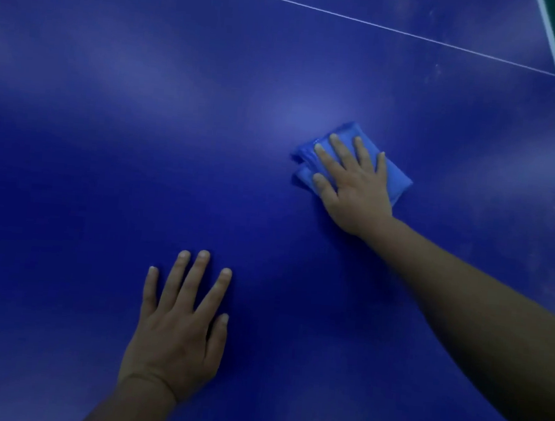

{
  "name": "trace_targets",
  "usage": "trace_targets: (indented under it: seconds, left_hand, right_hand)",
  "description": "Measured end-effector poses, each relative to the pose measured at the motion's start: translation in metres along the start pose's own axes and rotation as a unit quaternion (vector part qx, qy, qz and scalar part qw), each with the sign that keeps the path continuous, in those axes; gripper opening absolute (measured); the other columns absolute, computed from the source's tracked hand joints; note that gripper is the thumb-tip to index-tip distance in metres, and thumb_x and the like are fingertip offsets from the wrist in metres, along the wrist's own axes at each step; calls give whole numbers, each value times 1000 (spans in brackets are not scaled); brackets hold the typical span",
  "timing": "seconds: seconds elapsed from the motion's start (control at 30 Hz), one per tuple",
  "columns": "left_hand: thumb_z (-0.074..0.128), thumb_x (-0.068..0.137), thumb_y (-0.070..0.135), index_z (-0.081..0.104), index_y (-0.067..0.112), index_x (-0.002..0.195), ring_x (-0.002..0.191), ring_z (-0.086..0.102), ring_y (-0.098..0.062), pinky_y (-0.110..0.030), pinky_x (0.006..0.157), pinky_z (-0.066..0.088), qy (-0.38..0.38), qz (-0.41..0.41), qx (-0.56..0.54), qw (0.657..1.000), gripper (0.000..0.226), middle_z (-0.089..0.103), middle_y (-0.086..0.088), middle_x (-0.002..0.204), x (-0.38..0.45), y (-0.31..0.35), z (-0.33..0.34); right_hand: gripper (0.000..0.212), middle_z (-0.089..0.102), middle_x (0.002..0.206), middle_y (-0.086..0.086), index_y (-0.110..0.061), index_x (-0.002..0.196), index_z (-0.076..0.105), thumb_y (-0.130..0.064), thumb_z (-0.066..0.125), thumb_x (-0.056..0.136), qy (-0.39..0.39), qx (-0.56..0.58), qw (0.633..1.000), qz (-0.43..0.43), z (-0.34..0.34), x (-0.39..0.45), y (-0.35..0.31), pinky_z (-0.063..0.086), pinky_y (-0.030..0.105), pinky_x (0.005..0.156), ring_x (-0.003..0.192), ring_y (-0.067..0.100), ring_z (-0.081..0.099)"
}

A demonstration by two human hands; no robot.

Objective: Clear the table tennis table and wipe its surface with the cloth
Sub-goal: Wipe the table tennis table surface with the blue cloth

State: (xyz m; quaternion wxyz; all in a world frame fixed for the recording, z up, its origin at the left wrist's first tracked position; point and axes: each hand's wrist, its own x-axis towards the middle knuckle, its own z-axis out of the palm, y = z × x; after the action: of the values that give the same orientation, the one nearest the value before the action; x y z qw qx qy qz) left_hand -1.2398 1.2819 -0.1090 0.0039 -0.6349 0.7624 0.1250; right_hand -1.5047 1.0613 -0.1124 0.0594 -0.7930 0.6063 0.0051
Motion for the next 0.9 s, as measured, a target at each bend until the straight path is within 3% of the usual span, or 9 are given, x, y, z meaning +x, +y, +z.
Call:
trace_targets:
  seconds: [0.07,0.23,0.33,0.43,0.5,0.57,0.7,0.8,0.9]
  left_hand:
    - [33,95,46,37,23,152,152,14,-29,-59,118,10,-5,-1,-4,1000,61,24,-9,163,-2,1,-1]
    - [31,98,53,49,25,144,148,25,-24,-49,120,10,40,-12,-96,995,57,35,-4,158,5,-2,-9]
    - [42,92,43,54,18,138,142,34,-29,-44,119,11,113,-50,-141,982,54,42,-10,151,38,4,-20]
    - [41,89,39,55,12,136,141,35,-33,-53,118,16,141,-68,-124,980,56,44,-14,149,102,15,-31]
    - [38,90,39,53,12,138,143,32,-31,-54,119,15,143,-78,-107,981,57,42,-13,152,150,21,-37]
    - [35,92,41,47,13,144,148,24,-28,-51,121,9,136,-113,-98,979,60,34,-10,157,191,25,-44]
    - [31,101,41,25,16,156,153,-2,-20,-48,123,-6,107,-197,-100,969,61,10,-5,166,236,28,-44]
    - [21,99,48,20,18,157,153,-7,-18,-46,122,-11,100,-195,-87,972,66,7,-5,166,241,27,-37]
    - [20,95,50,27,17,155,153,-2,-19,-46,123,-7,105,-198,-97,970,70,14,-7,165,240,26,-37]
  right_hand:
    - [62,18,165,-10,-39,155,25,-59,19,96,1,-1,999,46,-8,10,30,3,62,118,153,27,9]
    - [58,7,167,-9,-39,157,17,-54,24,101,18,50,958,281,-23,35,97,-2,64,118,153,27,-1]
    - [57,16,166,-6,-38,156,24,-53,26,100,38,26,975,218,-14,42,63,4,68,116,152,32,8]
    - [59,29,162,-6,-37,152,36,-54,26,96,39,12,999,16,0,28,19,7,67,116,151,33,18]
    - [59,29,162,-9,-39,151,36,-56,25,96,13,18,998,-57,0,28,34,5,65,118,152,30,17]
    - [61,29,161,-8,-38,151,36,-58,23,95,20,8,1000,-7,-9,38,78,9,66,116,151,30,19]
    - [61,13,166,-12,-40,156,21,-56,17,96,-4,9,978,210,-24,40,154,3,61,119,153,25,5]
    - [67,21,164,-7,-36,154,31,-57,19,91,27,4,981,190,-18,33,139,7,65,117,152,31,14]
    - [59,38,158,0,-30,146,48,-52,36,92,66,4,997,39,-5,38,80,16,71,112,147,38,27]
